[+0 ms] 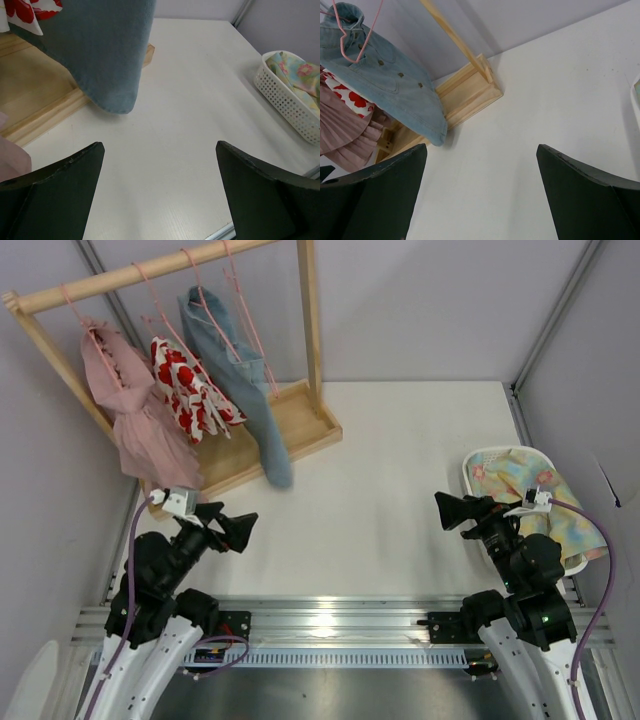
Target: Place the skirt on the hanger
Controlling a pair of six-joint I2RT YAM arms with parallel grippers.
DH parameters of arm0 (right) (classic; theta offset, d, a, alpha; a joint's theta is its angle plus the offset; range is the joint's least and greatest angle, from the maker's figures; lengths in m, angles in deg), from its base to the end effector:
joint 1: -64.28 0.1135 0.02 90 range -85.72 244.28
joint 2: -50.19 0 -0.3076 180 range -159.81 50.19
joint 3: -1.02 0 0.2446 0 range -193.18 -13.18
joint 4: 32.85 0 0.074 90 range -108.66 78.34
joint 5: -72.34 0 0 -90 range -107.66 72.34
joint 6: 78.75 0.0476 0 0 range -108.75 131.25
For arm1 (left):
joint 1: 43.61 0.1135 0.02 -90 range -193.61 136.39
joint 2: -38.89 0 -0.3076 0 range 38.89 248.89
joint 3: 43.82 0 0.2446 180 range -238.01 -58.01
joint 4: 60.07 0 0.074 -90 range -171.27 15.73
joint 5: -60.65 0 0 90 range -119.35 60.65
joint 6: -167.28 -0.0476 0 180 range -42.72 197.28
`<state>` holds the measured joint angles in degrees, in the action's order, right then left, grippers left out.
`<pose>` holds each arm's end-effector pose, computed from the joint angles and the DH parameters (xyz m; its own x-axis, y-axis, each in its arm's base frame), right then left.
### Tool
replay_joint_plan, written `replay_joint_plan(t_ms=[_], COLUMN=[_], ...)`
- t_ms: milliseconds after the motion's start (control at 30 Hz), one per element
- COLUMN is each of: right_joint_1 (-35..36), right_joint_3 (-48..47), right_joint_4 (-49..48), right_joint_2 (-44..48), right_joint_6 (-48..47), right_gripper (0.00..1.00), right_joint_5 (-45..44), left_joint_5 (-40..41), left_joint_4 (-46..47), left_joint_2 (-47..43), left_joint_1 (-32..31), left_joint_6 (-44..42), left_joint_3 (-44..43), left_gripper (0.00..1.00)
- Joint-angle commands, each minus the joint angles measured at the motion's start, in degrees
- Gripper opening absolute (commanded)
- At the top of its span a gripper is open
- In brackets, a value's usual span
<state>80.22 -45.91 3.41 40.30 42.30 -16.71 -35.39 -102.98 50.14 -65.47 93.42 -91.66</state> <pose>0.0323 0.0100 0.3153 -0.1386 0.4967 -0.8568 -0.2557 0.8178 0.5155 0.0309 -0.0178 0.3060 -0.2281 -0.2064 -0.9515 0.4205 0.8606 -0.2874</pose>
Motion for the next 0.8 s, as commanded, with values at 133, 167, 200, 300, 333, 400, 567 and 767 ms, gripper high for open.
replay_joint_plan(t_ms=[133,167,200,300,333,400,567,767], right_joint_1=[-0.1,0.0,-0.1,-0.1,0.0,-0.1,0.0,0.0], right_joint_3=[0.2,0.1,0.1,-0.1,-0.2,-0.2,0.0,-0.3], right_joint_4=[-2.7,-2.6,-2.6,-1.8,-1.4,-1.1,-0.6,-0.9], right_joint_2=[-0.4,-0.3,-0.3,0.1,0.2,0.3,0.3,0.6], right_joint_6=[-1.6,-1.5,-1.6,-2.2,-2.4,-2.5,-2.8,-4.2], right_gripper=[0.99,0.99,0.99,0.99,0.99,0.99,0.99,0.99], right_joint_5=[1.3,1.2,1.2,1.2,0.9,0.7,1.6,2.8], left_joint_5=[4.1,4.7,4.9,5.5,5.8,7.2,8.3,8.9], left_joint_4=[1.2,0.9,0.8,0.8,0.7,0.4,0.1,-0.1], left_joint_2=[-0.1,0.1,0.4,1.0,1.3,1.4,1.2,1.6], left_joint_1=[-0.3,-0.3,-0.3,-0.3,-0.3,-0.3,-0.3,-0.3], left_joint_6=[1.3,1.5,1.6,1.8,2.0,2.1,2.4,2.4], left_joint_3=[-0.2,-0.3,-0.3,-0.2,-0.1,-0.4,-0.4,-0.3], left_gripper=[0.99,0.99,0.99,0.99,0.99,0.99,0.99,0.99])
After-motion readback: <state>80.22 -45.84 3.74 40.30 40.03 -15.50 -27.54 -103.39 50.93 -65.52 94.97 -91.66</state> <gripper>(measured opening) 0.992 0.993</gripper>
